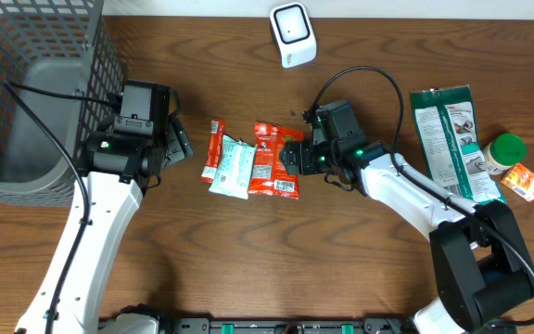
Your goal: Scan the item barcode
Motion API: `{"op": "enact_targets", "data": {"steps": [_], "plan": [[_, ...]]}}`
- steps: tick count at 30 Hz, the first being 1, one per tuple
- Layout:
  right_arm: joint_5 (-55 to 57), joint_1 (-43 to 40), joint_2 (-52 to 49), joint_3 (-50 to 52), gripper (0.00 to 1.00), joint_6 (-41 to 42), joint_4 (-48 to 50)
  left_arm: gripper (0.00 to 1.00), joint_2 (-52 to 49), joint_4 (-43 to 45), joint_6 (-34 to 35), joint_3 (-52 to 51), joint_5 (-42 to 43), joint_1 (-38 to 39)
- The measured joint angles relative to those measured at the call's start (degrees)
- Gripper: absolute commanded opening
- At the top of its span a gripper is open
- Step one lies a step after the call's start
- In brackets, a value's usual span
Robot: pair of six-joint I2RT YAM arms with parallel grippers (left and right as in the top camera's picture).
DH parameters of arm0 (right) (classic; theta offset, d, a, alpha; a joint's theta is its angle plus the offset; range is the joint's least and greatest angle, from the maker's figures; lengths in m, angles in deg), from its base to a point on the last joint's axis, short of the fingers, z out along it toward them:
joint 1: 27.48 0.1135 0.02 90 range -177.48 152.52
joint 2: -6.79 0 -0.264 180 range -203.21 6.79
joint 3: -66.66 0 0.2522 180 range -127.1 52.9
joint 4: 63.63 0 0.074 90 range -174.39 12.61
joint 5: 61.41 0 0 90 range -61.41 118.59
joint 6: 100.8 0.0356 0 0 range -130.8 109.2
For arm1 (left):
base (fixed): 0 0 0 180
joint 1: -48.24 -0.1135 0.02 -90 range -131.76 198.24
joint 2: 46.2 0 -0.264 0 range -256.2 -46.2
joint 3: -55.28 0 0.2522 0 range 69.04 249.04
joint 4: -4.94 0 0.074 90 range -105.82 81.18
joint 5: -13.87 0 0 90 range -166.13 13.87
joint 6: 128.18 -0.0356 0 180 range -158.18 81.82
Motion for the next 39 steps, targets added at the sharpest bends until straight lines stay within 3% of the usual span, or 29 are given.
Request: {"op": "enact_targets", "data": {"steps": [11, 16, 17, 18, 19, 26, 27, 29, 30, 33, 39], "plan": [[0.5, 0.0, -0.2, 0.0, 0.99, 0.6, 0.2, 0.87, 0.0, 0.5, 0.9, 0.0, 4.9, 0.0], [0.1, -0.1, -0.2, 0.0, 0.99, 0.7, 0.2, 0.80, 0.0, 3.1, 1.1, 0.0, 5.3, 0.0], [-0.2, -0.1, -0.2, 0.0, 0.99, 0.7, 0.2, 0.80, 0.0, 3.1, 1.3, 0.0, 5.4, 0.0], [-0.7, -0.2, -0.2, 0.0, 0.99, 0.6, 0.2, 0.92, 0.0, 3.1, 1.9, 0.0, 5.5, 0.0], [-1.6, -0.2, -0.2, 0.0, 0.99, 0.7, 0.2, 0.95, 0.0, 3.1, 2.6, 0.0, 5.6, 0.0], [-11.5, -6.1, -0.2, 0.0, 0.99, 0.6, 0.1, 0.90, 0.0, 2.4, 6.9, 0.0, 13.8, 0.0], [-12.3, -7.1, -0.2, 0.0, 0.99, 0.5, -0.1, 0.84, 0.0, 2.4, 7.2, 0.0, 15.9, 0.0], [-13.4, -8.3, -0.2, 0.0, 0.99, 0.6, -0.7, 0.33, 0.0, 2.5, 8.4, 0.0, 18.6, 0.3], [-13.8, -8.7, -0.2, 0.0, 0.99, 0.6, -0.8, 0.21, 0.0, 2.5, 8.4, 0.0, 19.4, 0.5], [-14.7, -9.0, -0.2, 0.0, 0.99, 0.5, -0.9, 0.11, -0.2, 3.0, 8.7, -0.1, 20.7, 2.4], [-16.0, -9.2, -0.2, 0.0, 0.97, -0.2, -0.9, 0.11, -4.5, 5.2, 7.1, -0.1, 21.6, 9.5]]}}
